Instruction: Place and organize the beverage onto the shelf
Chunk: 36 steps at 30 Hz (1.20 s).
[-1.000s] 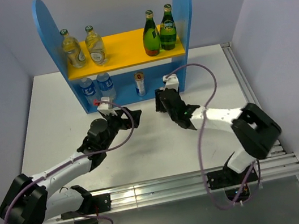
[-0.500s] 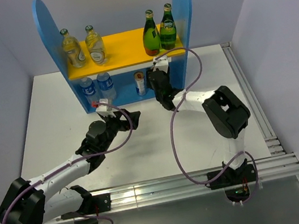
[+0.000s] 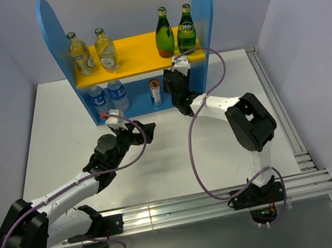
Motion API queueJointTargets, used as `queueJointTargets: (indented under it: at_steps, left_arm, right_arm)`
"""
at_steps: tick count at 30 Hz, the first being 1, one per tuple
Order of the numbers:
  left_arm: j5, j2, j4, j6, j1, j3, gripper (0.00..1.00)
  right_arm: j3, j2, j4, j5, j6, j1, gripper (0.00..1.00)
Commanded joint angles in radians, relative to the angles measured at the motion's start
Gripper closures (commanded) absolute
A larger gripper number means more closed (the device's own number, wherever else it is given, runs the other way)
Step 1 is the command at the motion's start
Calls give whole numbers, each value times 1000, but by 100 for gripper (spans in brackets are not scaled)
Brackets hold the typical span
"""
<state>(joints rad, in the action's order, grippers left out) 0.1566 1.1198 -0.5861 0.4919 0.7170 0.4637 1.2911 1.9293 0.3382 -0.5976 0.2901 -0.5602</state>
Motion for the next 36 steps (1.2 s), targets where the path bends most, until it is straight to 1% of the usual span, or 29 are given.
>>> queueJointTargets:
  at_steps: [1,7,16,19,24,29,31,36]
  left_arm:
    - [11,-14,-43,0,4,-5,1]
    - [1,3,-66,7,4,-10,1]
    - [3,18,-73,7,4,-10,1]
    - [0,29,-78,5,4,-8,1]
    - [0,41,-89,4,4,-5,1]
    - [-5,55,-96,5,4,-3,1]
    - [-5,55,-103,5,4,-5,1]
    - [-6,58,-104,7,4,-5,1]
  right_arm:
    - [-78,-94,-54,-19,113,19,100]
    - [-128,-105,-48,-33,98,0,100]
    - [-101,-67,-79,-27,119,-7,100]
    - [-93,-78,-128,-34,147,-7,100]
    - [-168,-127,-146,-65,184,-46,100]
    - [-184,-125,-165,-120,191,-90,100]
    - [-197,-125,-139,-122,182,-99,100]
    - [-167,-104,-90,-169,129,-99,100]
